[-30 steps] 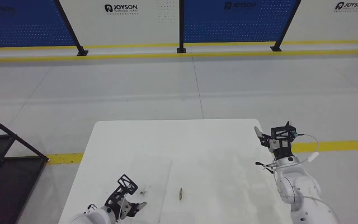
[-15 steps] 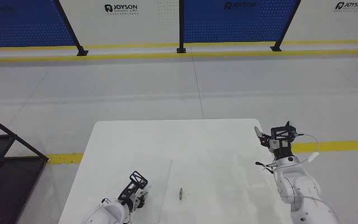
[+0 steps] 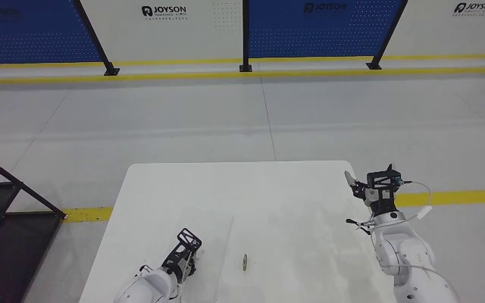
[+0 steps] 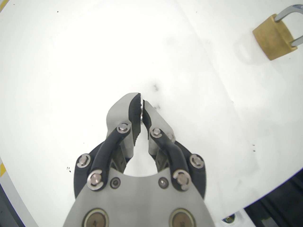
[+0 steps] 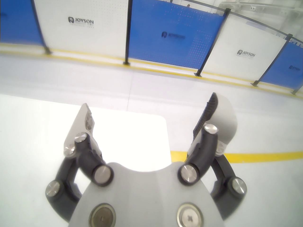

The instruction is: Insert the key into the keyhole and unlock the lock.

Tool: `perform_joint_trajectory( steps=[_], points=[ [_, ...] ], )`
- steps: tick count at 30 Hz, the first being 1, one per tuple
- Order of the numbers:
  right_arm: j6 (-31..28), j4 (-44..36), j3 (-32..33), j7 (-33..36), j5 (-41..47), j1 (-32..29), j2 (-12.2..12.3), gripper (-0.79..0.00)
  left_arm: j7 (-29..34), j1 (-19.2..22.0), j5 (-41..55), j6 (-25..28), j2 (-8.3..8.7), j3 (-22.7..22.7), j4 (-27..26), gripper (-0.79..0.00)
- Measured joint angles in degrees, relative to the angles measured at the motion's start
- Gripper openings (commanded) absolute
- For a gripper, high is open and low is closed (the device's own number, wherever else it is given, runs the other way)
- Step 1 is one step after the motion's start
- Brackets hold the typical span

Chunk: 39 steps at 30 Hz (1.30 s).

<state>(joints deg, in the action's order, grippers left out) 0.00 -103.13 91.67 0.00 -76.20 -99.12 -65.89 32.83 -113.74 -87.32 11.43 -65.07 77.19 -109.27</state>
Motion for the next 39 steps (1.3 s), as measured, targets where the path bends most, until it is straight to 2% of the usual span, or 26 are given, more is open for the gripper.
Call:
perform_joint_trajectory(
  steps=[11, 14, 20, 25, 33, 39],
  points=[
    [0.0, 0.0, 0.0, 0.0, 0.0, 0.0, 0.0, 0.000, -1.1, -1.3, -0.4, 0.1, 0.28, 1.1, -2.7, -0.785],
    [0.0, 0.0, 0.0, 0.0, 0.0, 0.0, 0.0, 0.000, -2.7, -2.8, 1.2, 0.7, 0.44, 2.4, -4.7, -0.785],
    [0.0, 0.0, 0.0, 0.0, 0.0, 0.0, 0.0, 0.000, -8.6, -6.3, 10.7, 4.0, 0.80, 7.6, -9.2, -0.785],
    [0.0, 0.0, 0.0, 0.0, 0.0, 0.0, 0.0, 0.000, -15.6, -8.1, 22.2, 10.9, 1.11, 12.0, -10.0, -0.785],
    [-0.3, -0.2, -0.2, 0.1, -0.4, -0.1, 0.0, 0.000, -23.2, -9.5, 35.6, 28.4, 2.00, 17.6, -8.0, -0.785],
    [-4.0, -6.1, -5.3, 0.8, -7.2, -5.3, -0.1, 0.000, -27.1, -9.6, 38.5, 35.6, 2.38, 20.3, -6.0, -0.785]
  ],
)
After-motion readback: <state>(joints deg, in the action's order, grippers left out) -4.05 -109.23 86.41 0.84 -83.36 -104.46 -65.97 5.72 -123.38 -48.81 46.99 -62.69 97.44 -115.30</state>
